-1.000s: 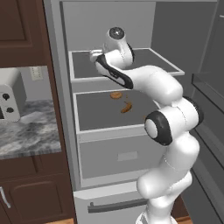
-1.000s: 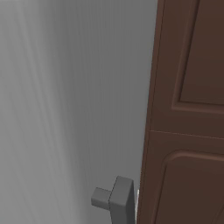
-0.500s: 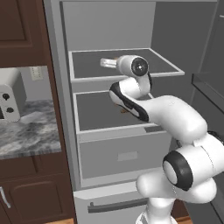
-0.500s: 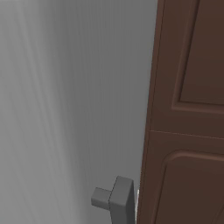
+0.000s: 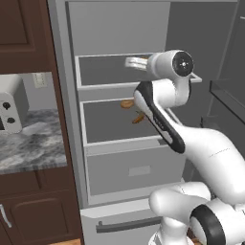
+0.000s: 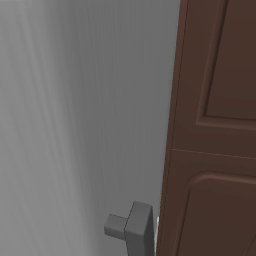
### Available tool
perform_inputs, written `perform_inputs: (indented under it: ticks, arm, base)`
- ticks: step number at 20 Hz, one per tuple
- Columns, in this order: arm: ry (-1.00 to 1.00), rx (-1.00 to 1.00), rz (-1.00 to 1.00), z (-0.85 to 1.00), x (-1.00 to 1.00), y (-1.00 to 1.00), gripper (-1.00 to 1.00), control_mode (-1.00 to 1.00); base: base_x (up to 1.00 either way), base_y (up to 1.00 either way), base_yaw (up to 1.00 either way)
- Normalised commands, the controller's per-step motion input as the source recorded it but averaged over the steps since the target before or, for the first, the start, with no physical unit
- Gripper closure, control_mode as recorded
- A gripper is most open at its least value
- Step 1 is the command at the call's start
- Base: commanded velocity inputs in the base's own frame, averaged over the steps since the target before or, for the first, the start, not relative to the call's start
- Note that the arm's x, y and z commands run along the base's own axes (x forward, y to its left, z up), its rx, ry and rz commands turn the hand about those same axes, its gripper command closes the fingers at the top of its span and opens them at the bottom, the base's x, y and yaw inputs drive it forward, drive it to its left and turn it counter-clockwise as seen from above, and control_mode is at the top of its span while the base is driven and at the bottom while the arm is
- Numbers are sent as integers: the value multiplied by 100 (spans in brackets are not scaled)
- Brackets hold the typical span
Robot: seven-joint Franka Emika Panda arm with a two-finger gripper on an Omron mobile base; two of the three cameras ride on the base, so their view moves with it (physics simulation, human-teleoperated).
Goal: Pick the banana and tangerine from the fridge and place them on the plate next to the blender to make a fruit smoothie.
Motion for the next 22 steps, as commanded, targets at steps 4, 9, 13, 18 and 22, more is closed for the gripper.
perform_inputs:
  ticks: [4,9,13,18,22]
  arm:
    - [30,-15,3,-89,-100,-16,100,-100]
    - [52,-20,5,-99,-100,-3,100,-100]
    - [16,-4,4,-16,-99,-7,100,-100]
    - [0,0,-2,0,-19,-1,100,-100]
    - [0,0,0,-1,-18,0,100,100]
  base:
    - [0,0,0]
    - [0,0,0]
    - [0,0,0]
    - [0,0,0]
    - [-75,0,18]
